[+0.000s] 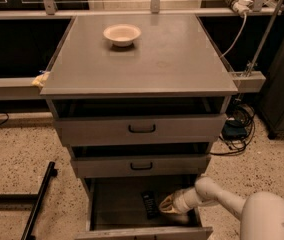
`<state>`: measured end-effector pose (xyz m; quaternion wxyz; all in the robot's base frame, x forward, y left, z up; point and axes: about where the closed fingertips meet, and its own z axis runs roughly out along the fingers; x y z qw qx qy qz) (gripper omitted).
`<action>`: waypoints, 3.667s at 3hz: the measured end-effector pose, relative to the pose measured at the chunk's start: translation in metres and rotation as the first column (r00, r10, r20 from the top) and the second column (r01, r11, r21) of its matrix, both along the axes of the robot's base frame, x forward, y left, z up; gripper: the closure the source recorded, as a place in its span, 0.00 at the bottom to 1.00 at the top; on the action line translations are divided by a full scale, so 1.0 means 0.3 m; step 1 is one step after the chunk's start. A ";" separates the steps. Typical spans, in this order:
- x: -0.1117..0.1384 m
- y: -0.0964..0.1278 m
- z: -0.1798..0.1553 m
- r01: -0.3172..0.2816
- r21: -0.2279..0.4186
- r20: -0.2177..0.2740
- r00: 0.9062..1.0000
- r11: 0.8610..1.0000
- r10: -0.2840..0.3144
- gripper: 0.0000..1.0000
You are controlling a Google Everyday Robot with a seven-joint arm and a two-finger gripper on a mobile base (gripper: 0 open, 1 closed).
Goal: Pick rxbar chocolate from bottom drawer and place on counter
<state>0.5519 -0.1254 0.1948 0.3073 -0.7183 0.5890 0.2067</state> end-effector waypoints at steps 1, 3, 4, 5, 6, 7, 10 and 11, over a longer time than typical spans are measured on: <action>0.001 0.003 -0.037 -0.011 0.004 -0.008 1.000 1.000 0.011 0.48; -0.009 0.030 -0.102 -0.029 0.033 -0.025 0.999 0.999 0.030 0.48; -0.007 0.047 -0.128 -0.040 0.045 -0.025 0.999 0.998 0.041 0.51; 0.008 0.061 -0.159 -0.049 0.057 -0.016 0.999 0.997 0.050 0.61; 0.017 0.067 -0.193 -0.053 0.067 -0.014 0.998 0.996 0.054 0.64; 0.015 0.061 -0.229 -0.048 0.072 -0.021 0.999 0.996 0.050 0.62; 0.013 0.035 -0.278 -0.034 0.087 0.004 0.999 0.996 0.034 0.84; 0.014 0.029 -0.273 -0.035 0.090 0.043 0.999 0.995 0.031 1.00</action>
Offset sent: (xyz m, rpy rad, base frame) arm 0.0003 0.0017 -0.0296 0.0295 0.0182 0.0204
